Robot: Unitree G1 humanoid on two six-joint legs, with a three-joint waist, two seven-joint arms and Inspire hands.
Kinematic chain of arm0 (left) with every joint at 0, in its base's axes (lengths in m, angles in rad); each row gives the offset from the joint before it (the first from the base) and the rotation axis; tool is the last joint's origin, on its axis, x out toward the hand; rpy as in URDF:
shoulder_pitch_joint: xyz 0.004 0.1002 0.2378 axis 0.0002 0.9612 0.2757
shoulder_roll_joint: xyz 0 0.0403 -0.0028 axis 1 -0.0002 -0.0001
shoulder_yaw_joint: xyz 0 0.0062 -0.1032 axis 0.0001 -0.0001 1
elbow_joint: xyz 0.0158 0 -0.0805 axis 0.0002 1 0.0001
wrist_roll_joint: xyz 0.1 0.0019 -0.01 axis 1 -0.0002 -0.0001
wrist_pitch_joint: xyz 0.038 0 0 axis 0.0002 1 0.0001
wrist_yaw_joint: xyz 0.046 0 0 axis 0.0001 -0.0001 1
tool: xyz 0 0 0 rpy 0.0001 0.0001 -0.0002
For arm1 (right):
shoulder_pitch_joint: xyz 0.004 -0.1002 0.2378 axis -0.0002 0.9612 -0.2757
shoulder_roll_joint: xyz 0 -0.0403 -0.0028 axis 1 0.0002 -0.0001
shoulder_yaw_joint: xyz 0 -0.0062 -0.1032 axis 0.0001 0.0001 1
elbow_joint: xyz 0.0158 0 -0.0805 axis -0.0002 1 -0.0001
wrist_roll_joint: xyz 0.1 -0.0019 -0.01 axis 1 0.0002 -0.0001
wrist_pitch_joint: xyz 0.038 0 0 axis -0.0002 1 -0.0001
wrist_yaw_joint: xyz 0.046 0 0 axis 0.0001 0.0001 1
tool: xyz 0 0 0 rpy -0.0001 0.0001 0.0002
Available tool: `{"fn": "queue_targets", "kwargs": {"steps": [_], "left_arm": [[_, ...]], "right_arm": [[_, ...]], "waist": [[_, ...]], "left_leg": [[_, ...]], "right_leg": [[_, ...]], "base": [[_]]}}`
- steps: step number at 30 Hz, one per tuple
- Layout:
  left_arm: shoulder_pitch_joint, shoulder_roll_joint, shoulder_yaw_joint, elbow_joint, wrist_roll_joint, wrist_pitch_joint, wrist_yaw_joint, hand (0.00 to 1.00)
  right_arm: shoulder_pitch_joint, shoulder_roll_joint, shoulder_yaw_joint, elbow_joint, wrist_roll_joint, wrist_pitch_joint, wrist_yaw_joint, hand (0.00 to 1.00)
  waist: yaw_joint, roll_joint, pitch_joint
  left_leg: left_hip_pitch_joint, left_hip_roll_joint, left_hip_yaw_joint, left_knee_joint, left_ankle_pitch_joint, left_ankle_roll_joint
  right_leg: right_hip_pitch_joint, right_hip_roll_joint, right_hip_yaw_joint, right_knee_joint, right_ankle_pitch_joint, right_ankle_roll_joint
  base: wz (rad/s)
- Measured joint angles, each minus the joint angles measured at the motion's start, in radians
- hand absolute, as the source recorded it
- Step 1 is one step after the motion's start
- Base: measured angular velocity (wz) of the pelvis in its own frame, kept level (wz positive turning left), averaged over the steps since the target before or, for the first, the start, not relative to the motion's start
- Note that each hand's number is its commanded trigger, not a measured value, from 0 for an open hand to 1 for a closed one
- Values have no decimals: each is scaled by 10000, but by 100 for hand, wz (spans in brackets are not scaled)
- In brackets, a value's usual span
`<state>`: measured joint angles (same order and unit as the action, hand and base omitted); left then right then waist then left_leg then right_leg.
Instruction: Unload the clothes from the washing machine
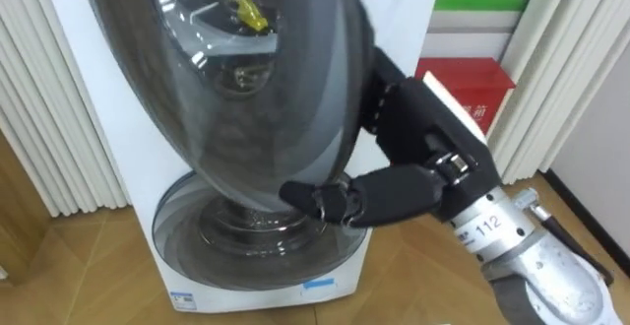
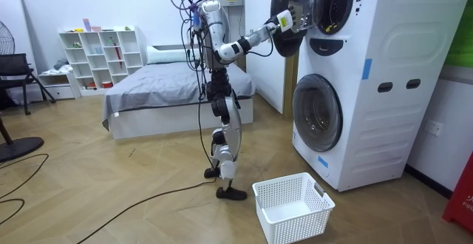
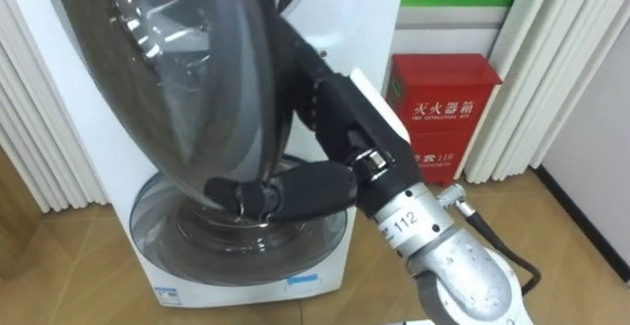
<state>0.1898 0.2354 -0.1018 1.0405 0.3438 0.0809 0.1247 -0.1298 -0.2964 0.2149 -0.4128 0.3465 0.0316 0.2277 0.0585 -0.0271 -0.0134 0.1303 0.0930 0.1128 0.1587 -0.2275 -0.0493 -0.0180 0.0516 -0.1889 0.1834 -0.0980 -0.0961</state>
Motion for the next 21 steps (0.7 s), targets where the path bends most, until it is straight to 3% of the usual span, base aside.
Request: {"fn": "queue_targets", "kwargs": {"steps": [12,16,21], "left_arm": [[-241,-16,-22,1,14,-172,-18,0],[-336,-15,-414,-147,-51,-175,5,0],[-401,-33,-530,-416,-76,-240,-20,0]], "right_arm": [[125,162,322,-394,49,-97,741,0],[183,192,718,-455,344,-259,950,0],[338,399,869,-455,406,-471,1479,0]], "waist": [[1,19,14],[-2,48,44],[56,-94,51]], "left_leg": [[-50,1,229,18,1,0],[1,0,241,15,3,2],[-163,-3,241,6,5,5]], "right_leg": [[-80,47,235,7,-23,28],[-2,39,229,-41,-23,29],[-120,33,202,-96,-24,55]], "base": [[-2],[0],[4]]}}
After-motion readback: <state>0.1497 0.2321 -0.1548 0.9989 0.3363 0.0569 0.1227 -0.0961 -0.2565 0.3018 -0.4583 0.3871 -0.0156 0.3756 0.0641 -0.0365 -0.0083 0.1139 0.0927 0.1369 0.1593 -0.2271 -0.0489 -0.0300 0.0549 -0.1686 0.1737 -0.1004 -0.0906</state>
